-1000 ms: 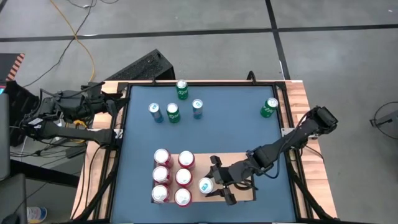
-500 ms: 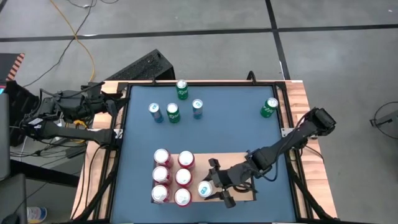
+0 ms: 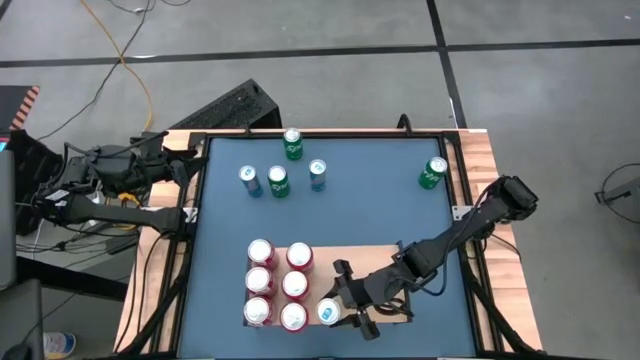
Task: Place canned beverage on shelf
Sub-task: Put the right blue soda can on the shelf
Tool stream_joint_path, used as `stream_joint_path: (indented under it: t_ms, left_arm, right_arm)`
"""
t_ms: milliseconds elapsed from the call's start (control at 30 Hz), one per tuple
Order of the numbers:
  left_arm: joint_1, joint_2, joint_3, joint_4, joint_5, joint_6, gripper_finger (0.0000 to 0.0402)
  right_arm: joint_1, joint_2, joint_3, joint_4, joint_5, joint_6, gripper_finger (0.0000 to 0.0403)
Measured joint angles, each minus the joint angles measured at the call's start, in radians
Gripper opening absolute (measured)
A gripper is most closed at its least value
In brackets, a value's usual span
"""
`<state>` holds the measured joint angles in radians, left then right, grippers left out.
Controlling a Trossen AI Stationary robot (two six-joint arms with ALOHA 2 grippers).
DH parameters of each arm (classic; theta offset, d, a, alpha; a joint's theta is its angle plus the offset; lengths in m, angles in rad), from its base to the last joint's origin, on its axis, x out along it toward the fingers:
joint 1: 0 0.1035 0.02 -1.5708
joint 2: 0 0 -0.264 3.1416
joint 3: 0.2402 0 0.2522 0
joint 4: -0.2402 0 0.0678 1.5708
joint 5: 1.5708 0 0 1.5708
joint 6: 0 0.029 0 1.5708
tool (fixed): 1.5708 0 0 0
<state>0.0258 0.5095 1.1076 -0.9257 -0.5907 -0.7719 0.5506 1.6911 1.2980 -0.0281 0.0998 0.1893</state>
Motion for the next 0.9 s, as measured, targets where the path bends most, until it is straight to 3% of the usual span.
stream_joint_path:
  t_ms: [633,900]
  left_arm:
    - [0.0,0.0,0.0,0.0,0.0,-0.001,0.0309]
    - [0.0,0.0,0.0,0.0,0.0,0.003,0.0309]
  right_arm:
    - [0.006,0.034,0.0,0.037,-0.004,-0.006,0.0246]
    - [-0.01,0.034,0.0,0.017,-0.055,0.02,0.0246]
